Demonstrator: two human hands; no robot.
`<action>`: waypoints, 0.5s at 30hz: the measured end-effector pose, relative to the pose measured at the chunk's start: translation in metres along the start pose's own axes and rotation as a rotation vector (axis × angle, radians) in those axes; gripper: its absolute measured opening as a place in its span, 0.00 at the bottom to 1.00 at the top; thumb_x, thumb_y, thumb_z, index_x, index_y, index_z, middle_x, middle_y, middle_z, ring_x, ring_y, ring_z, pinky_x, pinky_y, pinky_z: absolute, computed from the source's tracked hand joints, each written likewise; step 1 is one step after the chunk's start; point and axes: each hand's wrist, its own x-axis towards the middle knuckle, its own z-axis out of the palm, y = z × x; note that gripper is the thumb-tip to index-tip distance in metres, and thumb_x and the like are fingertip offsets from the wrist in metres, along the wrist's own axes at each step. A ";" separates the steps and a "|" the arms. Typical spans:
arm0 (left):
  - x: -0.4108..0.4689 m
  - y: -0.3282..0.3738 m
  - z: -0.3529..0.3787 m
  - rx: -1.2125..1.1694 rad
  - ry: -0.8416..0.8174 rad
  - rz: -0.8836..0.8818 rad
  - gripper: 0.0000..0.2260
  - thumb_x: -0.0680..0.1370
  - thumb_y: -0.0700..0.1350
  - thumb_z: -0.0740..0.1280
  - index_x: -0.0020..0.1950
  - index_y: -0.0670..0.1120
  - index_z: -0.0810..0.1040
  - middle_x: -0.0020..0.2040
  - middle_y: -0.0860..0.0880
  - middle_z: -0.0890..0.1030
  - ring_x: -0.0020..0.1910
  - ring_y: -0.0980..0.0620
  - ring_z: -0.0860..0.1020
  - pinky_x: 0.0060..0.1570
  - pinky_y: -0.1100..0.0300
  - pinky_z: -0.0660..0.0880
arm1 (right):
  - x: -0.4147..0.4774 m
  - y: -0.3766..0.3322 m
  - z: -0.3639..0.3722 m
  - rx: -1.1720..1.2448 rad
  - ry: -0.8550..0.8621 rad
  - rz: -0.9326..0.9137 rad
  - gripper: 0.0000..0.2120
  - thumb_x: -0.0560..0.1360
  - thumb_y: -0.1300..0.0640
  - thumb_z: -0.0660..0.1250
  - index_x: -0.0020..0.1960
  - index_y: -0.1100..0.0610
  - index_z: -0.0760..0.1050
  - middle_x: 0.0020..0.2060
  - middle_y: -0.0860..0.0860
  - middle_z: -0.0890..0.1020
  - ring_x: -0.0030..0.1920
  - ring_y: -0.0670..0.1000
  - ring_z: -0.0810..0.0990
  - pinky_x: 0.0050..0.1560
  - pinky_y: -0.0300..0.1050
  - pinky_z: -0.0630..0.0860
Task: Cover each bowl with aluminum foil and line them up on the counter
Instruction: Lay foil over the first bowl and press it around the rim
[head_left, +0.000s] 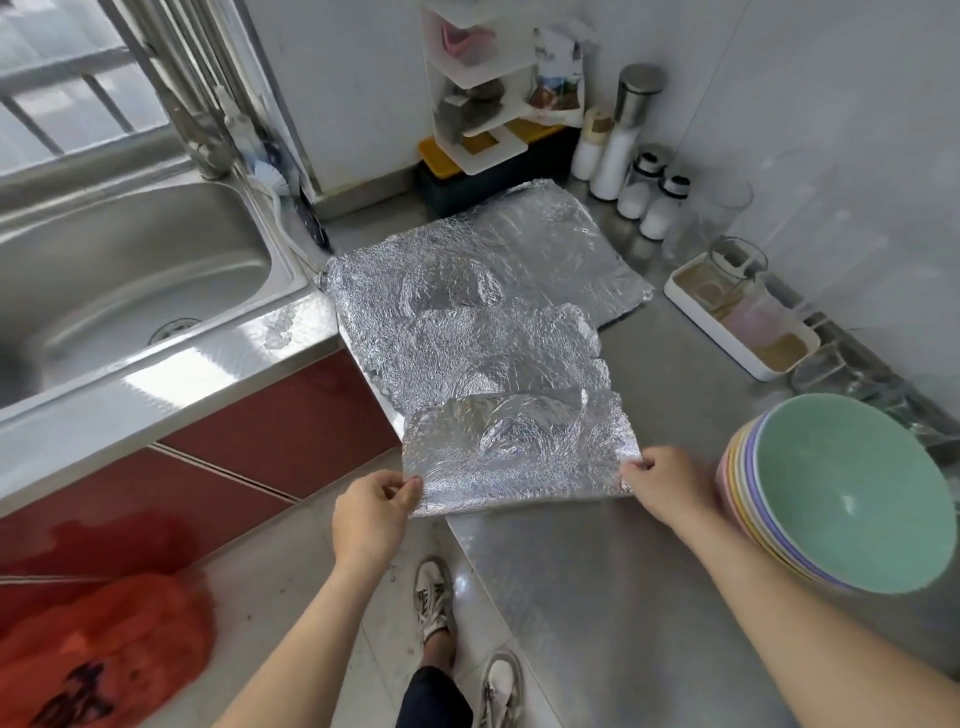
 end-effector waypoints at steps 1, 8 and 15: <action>-0.002 0.001 0.001 -0.009 0.016 -0.009 0.10 0.75 0.53 0.71 0.36 0.53 0.80 0.32 0.56 0.81 0.38 0.52 0.80 0.37 0.58 0.70 | -0.001 0.000 0.000 -0.008 0.024 -0.009 0.18 0.74 0.54 0.65 0.28 0.58 0.66 0.24 0.49 0.69 0.34 0.56 0.72 0.29 0.44 0.61; -0.017 0.006 0.003 -0.083 0.057 -0.024 0.13 0.76 0.52 0.71 0.58 0.50 0.76 0.35 0.54 0.79 0.39 0.53 0.78 0.38 0.57 0.68 | -0.005 0.004 0.007 0.059 0.072 -0.034 0.18 0.75 0.49 0.67 0.32 0.61 0.72 0.25 0.53 0.74 0.34 0.60 0.76 0.35 0.50 0.71; -0.027 0.051 0.032 0.280 0.255 0.750 0.20 0.67 0.39 0.78 0.57 0.45 0.81 0.53 0.42 0.80 0.50 0.40 0.78 0.45 0.49 0.78 | -0.002 0.009 0.010 0.037 0.090 -0.090 0.17 0.76 0.48 0.65 0.34 0.58 0.72 0.29 0.53 0.76 0.34 0.59 0.76 0.38 0.53 0.74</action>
